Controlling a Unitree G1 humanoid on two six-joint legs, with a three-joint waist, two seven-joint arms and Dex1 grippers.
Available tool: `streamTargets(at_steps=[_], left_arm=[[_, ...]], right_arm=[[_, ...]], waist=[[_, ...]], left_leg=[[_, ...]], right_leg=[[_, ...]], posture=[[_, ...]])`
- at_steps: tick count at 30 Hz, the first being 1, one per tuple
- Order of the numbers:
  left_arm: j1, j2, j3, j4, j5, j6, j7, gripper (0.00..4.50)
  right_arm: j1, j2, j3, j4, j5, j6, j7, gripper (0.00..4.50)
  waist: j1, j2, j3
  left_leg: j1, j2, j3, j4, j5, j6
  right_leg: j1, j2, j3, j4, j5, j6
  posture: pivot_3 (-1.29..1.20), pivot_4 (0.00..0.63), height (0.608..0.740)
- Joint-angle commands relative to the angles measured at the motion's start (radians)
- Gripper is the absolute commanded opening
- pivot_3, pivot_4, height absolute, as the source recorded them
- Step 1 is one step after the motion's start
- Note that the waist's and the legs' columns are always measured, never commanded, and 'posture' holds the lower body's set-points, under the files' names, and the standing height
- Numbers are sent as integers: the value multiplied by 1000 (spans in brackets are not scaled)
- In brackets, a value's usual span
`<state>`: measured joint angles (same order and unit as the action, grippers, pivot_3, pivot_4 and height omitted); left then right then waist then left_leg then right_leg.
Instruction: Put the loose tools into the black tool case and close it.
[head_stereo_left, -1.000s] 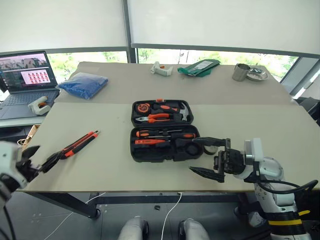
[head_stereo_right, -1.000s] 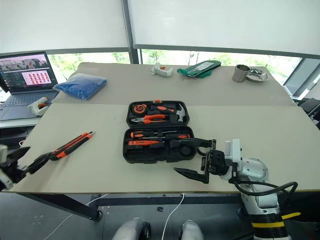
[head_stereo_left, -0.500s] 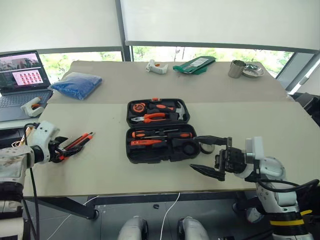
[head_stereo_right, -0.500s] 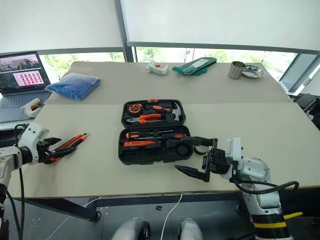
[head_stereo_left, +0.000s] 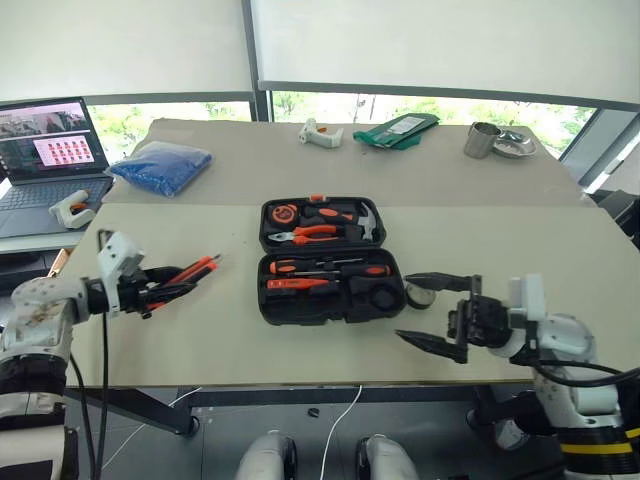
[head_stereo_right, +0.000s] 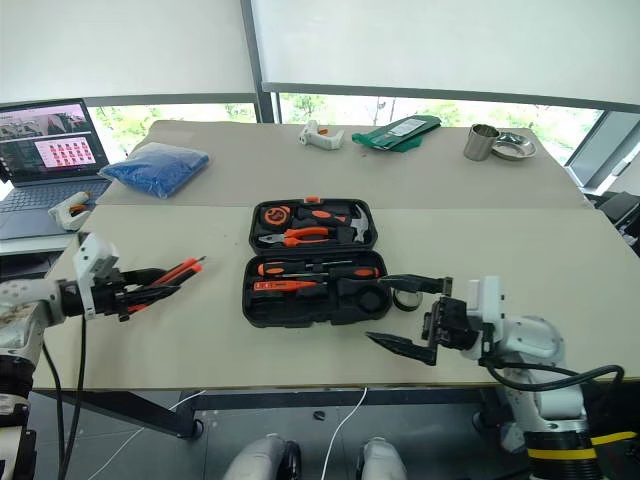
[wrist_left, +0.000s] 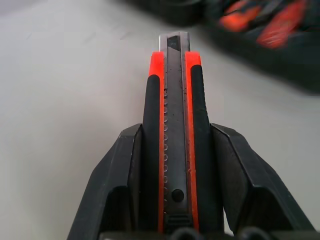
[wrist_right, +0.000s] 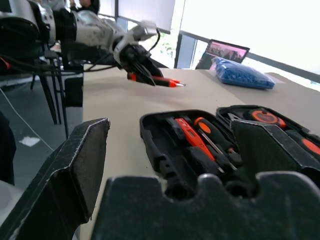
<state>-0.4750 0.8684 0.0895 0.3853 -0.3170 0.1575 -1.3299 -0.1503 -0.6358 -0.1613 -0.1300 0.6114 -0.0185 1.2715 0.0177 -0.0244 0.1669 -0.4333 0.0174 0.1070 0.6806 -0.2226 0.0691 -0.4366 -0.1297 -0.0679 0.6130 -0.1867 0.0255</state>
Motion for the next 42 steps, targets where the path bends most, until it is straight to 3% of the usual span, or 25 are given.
streamTargets(at_steps=[1, 6, 15, 28, 42], left_arm=[[-44, -41, -83, -216, 2, 64, 16, 1582], [-59, -120, -219, -421, 54, 166, 90, 1582], [-202, -223, -404, -348, 209, 216, 146, 1582], [-247, -326, -450, -289, 241, 225, 158, 1582], [-258, -371, -466, -301, 249, 275, 172, 1582]], right_arm=[[-17, -59, -75, 35, 16, 0, 23, 4500], [-4, -114, -106, 62, 17, 15, 34, 4500], [51, -105, -103, 3, 18, 50, 1, 4500], [108, -103, -116, -42, 18, 56, -27, 4500], [112, -86, -98, -58, 15, 58, -54, 4500]], waist=[[1, 0, 0], [-6, 0, 0], [-5, 0, 0], [4, 0, 0], [8, 0, 0]], left_leg=[[0, 0, 0, 0, 0, 0], [1, 0, 0, 0, 4, 7], [2, 1, 0, 1, 5, 7], [1, 0, -1, 3, 4, 9], [1, 0, -1, 3, 4, 9]], right_leg=[[0, 0, 0, 0, 0, 0], [1, 2, 1, 0, 1, 1], [2, 5, 4, 1, 0, 4], [3, 4, 4, 0, 1, 3], [4, 4, 4, 0, 1, 3]], posture=[[0, 150, 740], [0, 150, 740], [0, 150, 740], [0, 150, 740], [0, 150, 740]])
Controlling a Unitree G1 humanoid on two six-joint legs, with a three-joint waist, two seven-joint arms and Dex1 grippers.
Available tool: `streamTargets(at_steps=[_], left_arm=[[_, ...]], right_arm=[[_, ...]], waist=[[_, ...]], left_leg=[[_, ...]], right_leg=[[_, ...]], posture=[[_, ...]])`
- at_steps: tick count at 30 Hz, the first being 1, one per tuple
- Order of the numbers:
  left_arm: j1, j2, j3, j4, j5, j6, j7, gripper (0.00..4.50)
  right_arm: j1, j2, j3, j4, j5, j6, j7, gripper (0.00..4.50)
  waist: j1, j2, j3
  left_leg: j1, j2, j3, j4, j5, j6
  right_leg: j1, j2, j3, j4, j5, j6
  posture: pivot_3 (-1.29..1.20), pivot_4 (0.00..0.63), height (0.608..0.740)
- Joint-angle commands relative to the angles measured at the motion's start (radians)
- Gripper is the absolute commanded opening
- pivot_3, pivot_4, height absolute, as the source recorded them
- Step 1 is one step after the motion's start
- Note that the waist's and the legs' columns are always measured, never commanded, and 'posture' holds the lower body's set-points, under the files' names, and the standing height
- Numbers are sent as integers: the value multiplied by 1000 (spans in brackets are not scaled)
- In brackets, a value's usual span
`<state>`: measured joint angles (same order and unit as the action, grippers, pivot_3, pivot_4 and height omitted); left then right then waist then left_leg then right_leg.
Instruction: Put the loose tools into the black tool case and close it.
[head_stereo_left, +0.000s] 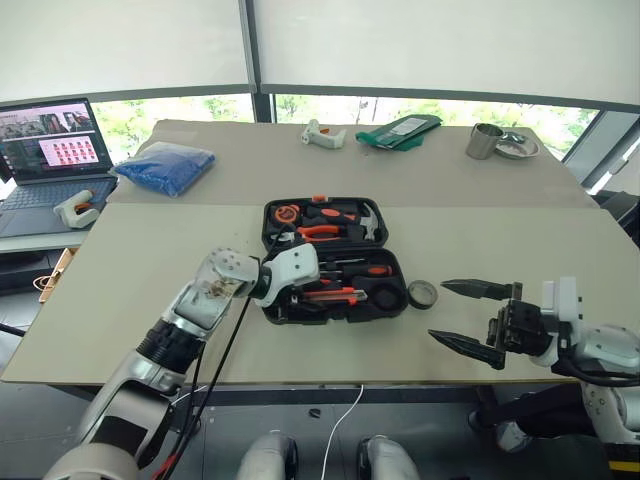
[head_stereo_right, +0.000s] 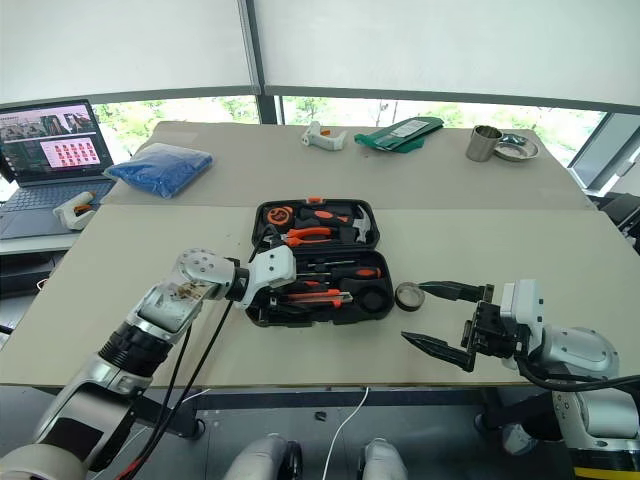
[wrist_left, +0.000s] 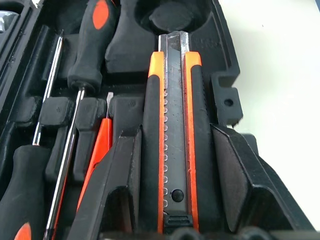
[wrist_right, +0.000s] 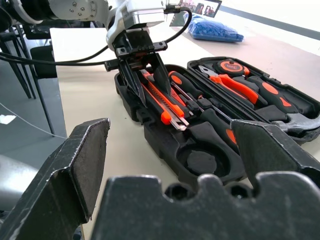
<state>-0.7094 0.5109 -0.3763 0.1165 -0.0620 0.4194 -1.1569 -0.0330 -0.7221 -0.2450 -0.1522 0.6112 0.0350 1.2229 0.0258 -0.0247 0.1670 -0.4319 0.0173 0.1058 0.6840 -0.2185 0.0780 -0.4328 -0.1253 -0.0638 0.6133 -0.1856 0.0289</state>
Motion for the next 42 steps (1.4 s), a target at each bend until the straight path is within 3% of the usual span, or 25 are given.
streamTargets(at_steps=[1, 6, 8, 13, 19, 22, 31, 36, 42], left_arm=[[-22, -16, 2, -34, -8, 18, 1, 1582], [1, -9, -1, -51, -26, 45, -21, 1582], [9, -13, 6, -49, -42, 38, -32, 2588], [2, -8, 48, 11, -40, -90, -20, 4235], [-38, -19, 155, 68, -157, -177, -95, 4235], [-25, -23, 173, 83, -178, -223, -122, 3578], [68, -40, 107, 116, -81, -383, -99, 236], [83, -49, 86, 176, 10, -446, -8, 112], [100, -41, 58, 182, 29, -365, -8, 112]], right_arm=[[-5, 1, -14, -37, 15, 6, -8, 4500], [-5, 5, -9, -44, 14, 11, -18, 4500], [-5, 9, -4, -47, 12, 13, -22, 4500], [-20, 17, 7, -51, 11, 26, -34, 4500], [-38, 22, 18, -43, 10, 28, -41, 4500], [-41, 27, 21, -45, 10, 30, -46, 4500], [-32, 31, 17, -50, 10, 27, -60, 4500], [-22, 28, 12, -60, 13, 31, -65, 4500], [-15, 27, 14, -71, 17, 37, -76, 4500]], waist=[[0, 0, 0], [0, 0, 0], [0, 0, 0], [1, 0, 0], [0, 0, 0], [0, 0, 0], [0, 0, 0], [2, 0, 0], [0, 1, 0]], left_leg=[[0, 0, 0, 0, 0, 0], [0, 0, 0, 0, 0, 0], [0, 0, 0, 0, 0, 0], [0, 0, 0, 0, 0, 1], [0, 0, 0, 1, 0, 1], [0, 0, -1, 2, 0, 1], [1, 0, -1, 2, -1, 1], [1, 0, -1, 3, -1, 1], [7, 1, -2, 3, -1, 1]], right_leg=[[0, 0, 0, 0, 0, 0], [0, 0, 0, 0, 0, 0], [0, 0, 0, 0, 0, 0], [0, 0, 0, 0, 0, 0], [0, 0, 0, 0, 0, 0], [1, 0, -1, 0, 0, 0], [3, 0, -1, 0, 1, 0], [4, 0, -1, 0, 1, 0], [8, 0, -1, -1, 1, 1]], posture=[[0, 150, 740], [0, 150, 740], [0, 150, 740], [0, 150, 740], [0, 150, 740], [0, 150, 740], [0, 150, 740], [0, 150, 740], [0, 150, 740]])
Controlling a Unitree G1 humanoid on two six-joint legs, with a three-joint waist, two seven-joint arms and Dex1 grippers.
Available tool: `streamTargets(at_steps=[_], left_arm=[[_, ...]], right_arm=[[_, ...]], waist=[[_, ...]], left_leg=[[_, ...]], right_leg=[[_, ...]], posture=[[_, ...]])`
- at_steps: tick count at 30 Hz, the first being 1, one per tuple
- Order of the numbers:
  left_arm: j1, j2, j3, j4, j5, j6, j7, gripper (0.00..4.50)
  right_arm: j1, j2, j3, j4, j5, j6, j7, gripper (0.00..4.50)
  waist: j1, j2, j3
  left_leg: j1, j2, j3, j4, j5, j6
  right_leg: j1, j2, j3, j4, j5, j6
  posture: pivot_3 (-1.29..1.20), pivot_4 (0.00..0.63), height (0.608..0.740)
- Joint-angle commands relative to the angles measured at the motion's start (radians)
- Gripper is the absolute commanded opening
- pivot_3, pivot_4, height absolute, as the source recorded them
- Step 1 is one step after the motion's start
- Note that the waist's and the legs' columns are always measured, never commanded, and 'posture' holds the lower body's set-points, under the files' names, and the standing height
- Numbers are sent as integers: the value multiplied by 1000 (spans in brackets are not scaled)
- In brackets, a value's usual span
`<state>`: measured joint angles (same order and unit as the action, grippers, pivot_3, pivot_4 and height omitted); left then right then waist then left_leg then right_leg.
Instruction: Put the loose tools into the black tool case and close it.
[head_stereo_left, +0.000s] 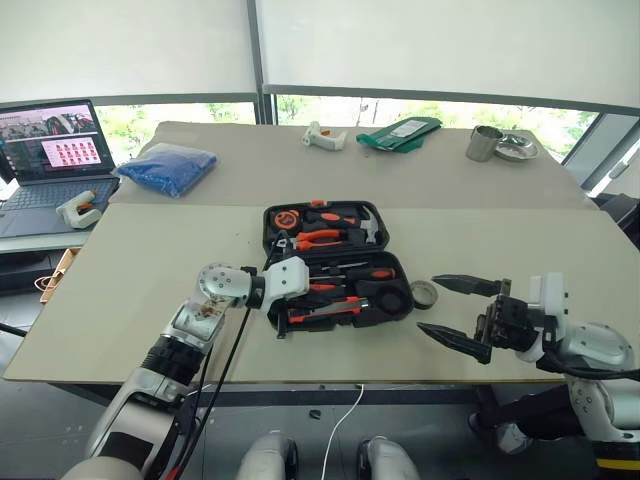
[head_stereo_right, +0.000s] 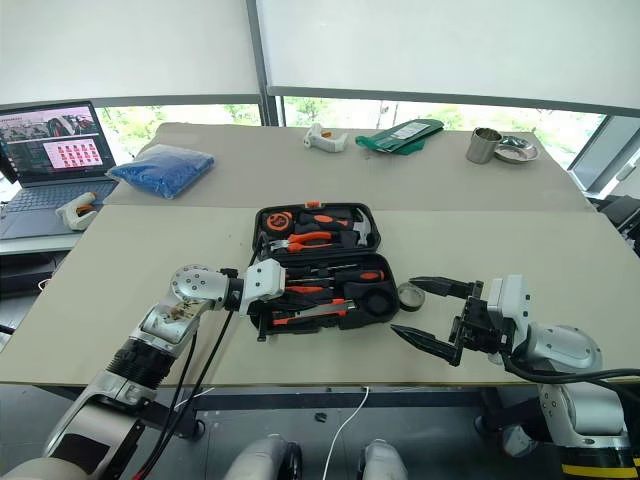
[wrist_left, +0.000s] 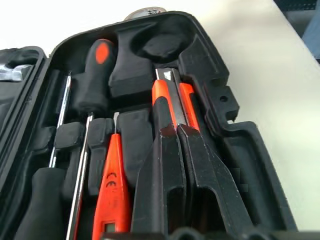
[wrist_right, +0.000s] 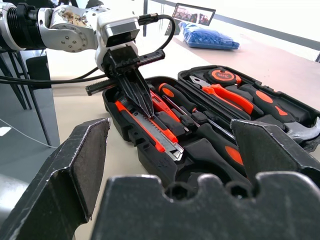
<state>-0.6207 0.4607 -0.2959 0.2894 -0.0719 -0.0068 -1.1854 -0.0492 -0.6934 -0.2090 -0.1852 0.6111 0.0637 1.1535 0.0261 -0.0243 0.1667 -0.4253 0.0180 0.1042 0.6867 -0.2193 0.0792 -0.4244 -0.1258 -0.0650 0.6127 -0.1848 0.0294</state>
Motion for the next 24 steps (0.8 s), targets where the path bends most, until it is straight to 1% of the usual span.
streamTargets(at_steps=[1, 7, 10, 13, 16, 19, 21, 22, 24], left_arm=[[15, 10, -25, 8, 43, 96, 29, 112], [48, 24, -79, -24, 66, 260, 29, 112], [61, 14, -98, -18, 91, 288, 73, 112], [77, -4, -90, -19, 70, 323, 96, 112], [84, -15, -70, -6, 51, 245, 100, 112], [92, -62, 38, -19, -61, 138, 103, 112], [95, -71, 110, -36, -122, 78, 96, 615], [96, -70, 126, -37, -132, 55, 91, 780], [110, -59, 209, -71, -228, 16, 45, 1506]], right_arm=[[2, -2, -22, -40, 18, 10, -8, 4500], [1, -3, -23, -46, 22, 19, -10, 4500], [-1, -5, -23, -48, 24, 26, -11, 4500], [2, -8, -27, -53, 26, 39, -12, 4500], [19, -5, -33, -56, 22, 38, -10, 4500], [47, -6, -60, -51, 13, 25, -23, 4500], [89, -16, -100, -27, -4, -5, -16, 4500], [103, -19, -112, -20, -9, -13, -13, 4500], [156, -20, -171, 17, -15, -45, -6, 4500]], waist=[[0, 0, 0], [-2, 2, -5], [-2, 5, -7], [0, 9, -12], [4, 11, -17], [6, 11, -18], [9, 11, -18], [11, 10, -17], [12, 10, -17]], left_leg=[[1, 0, 0, 0, 0, 0], [3, 1, 0, 0, 0, 0], [3, 1, 0, 0, 0, 0], [4, 1, 0, 0, 0, 0], [4, 0, 0, 0, 0, 0], [4, 0, 0, 0, -3, -4], [3, 0, 1, 0, -2, -3], [2, 0, 0, 0, -2, -2], [0, 0, 1, 0, -1, 1]], right_leg=[[1, 0, 0, 0, 0, 0], [2, 0, 0, 0, -2, 3], [2, 0, 0, 0, -3, 3], [3, 0, 0, 0, -3, 3], [3, -2, 0, -1, -5, 1], [3, -2, 0, -1, -7, -1], [2, -3, 0, -1, -7, -2], [1, -3, 0, -1, -5, -3], [0, -3, -1, -1, -3, -7]], posture=[[0, 150, 740], [0, 150, 740], [0, 150, 740], [0, 150, 740], [0, 150, 740], [0, 150, 740], [0, 150, 740], [0, 150, 740], [0, 150, 740]])
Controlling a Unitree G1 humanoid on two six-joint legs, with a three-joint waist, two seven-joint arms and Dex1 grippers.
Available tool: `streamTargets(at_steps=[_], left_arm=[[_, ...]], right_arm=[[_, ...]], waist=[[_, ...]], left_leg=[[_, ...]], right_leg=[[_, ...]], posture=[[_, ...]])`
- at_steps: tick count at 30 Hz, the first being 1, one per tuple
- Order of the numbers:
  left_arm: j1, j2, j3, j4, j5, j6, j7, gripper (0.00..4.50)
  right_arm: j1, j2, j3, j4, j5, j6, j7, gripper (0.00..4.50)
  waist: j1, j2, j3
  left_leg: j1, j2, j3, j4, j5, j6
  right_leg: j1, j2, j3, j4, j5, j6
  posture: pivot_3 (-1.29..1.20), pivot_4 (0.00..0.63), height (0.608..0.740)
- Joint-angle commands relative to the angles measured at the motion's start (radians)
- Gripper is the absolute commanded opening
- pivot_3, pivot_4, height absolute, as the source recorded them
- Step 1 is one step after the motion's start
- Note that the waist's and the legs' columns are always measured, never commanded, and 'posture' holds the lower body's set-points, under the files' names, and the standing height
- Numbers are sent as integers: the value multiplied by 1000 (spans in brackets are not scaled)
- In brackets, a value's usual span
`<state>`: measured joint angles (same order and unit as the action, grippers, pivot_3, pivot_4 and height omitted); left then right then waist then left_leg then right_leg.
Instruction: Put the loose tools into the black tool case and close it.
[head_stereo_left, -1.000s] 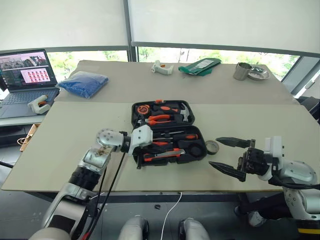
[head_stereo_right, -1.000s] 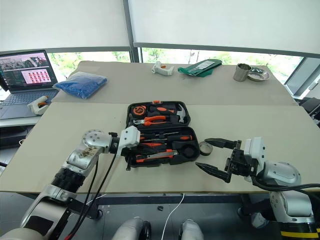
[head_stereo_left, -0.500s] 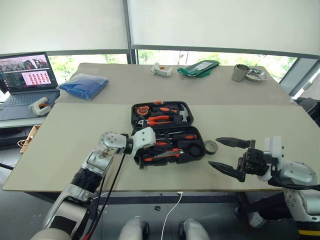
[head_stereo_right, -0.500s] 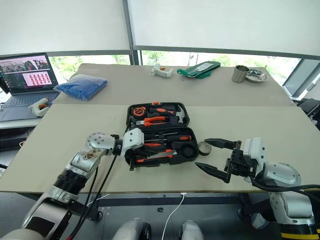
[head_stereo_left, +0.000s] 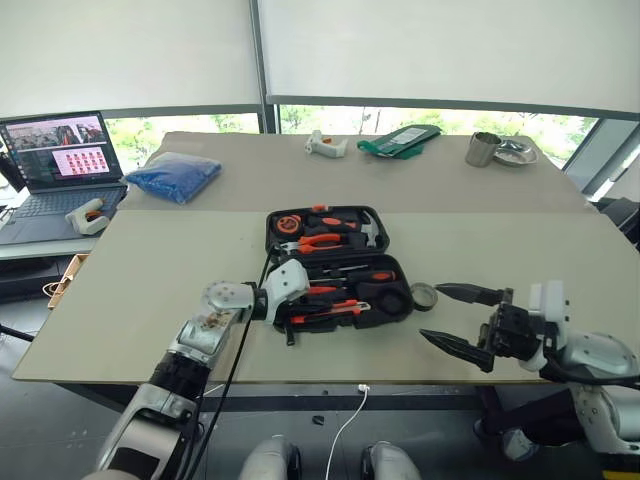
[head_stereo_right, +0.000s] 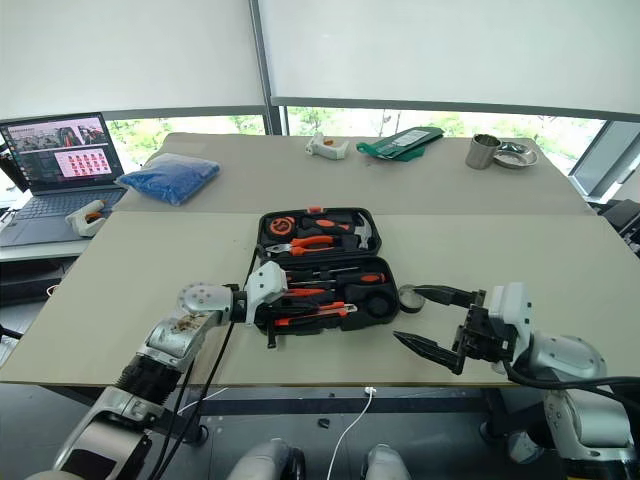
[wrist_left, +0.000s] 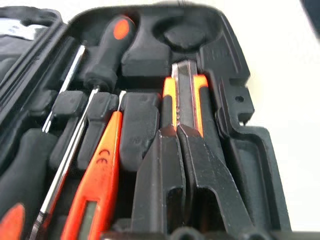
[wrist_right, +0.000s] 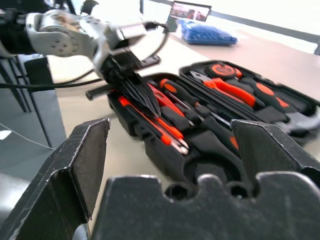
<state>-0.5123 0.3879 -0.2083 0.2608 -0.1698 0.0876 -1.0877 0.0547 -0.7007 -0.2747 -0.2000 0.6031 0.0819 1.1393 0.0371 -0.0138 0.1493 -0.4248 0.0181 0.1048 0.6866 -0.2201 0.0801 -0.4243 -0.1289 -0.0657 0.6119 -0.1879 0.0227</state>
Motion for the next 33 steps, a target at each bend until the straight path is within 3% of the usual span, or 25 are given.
streamTargets(at_steps=[1, 8, 12, 15, 18, 23, 28, 33], left_arm=[[8, 21, 155, -56, -167, -89, -67, 1895], [124, 127, 355, -142, -423, -49, -245, 4382], [149, 189, 396, -147, -449, -18, -275, 4446], [165, 223, 402, -137, -446, -13, -304, 4446], [181, 238, 390, -143, -433, -16, -328, 4446], [180, 232, 386, -109, -405, -65, -341, 4446], [201, 234, 388, -103, -398, -94, -357, 4446], [215, 231, 387, -138, -394, -92, -345, 4446]], right_arm=[[74, -12, -125, 49, -14, -81, 11, 4500], [172, 39, -223, 214, -74, -239, -19, 4500], [166, 20, -211, 256, -122, -272, -31, 4500], [104, -37, -172, 225, -187, -172, -113, 4500], [-6, -124, -79, 147, -176, 46, -131, 4500], [-229, -239, 156, 108, -235, 234, -34, 4500], [-497, -212, 398, 214, -377, 288, 24, 4500], [-607, -169, 525, 317, -487, 305, 39, 4500]], waist=[[1, 0, 0], [-10, 0, 0], [-15, 0, 1], [-20, 2, 1], [-30, 2, 2], [-31, 2, 2], [-27, 1, 3], [-19, 0, 3]], left_leg=[[0, 0, 0, 0, 0, 0], [1, 0, 2, -1, -1, 2], [1, 0, 1, -1, -3, -2], [2, 0, 2, -1, -6, -6], [2, 0, 3, -1, -6, -7], [2, 1, 3, -3, -5, -5], [-2, 0, 3, -4, -1, 1], [-9, -1, 3, -3, -1, 2]], right_leg=[[0, 0, 0, 0, 0, 0], [1, 0, 0, -1, -3, 2], [0, 0, 0, -1, -6, 5], [1, -1, 1, -1, -6, 5], [0, -2, 2, -1, -6, 5], [-2, 0, 0, 0, -5, 3], [-5, -1, 0, -1, -4, -3], [-11, -2, -1, -1, -3, -3]], posture=[[0, 150, 740], [0, 150, 740], [0, 150, 740], [0, 150, 740], [0, 150, 740], [0, 150, 740], [0, 150, 740], [0, 150, 740]])
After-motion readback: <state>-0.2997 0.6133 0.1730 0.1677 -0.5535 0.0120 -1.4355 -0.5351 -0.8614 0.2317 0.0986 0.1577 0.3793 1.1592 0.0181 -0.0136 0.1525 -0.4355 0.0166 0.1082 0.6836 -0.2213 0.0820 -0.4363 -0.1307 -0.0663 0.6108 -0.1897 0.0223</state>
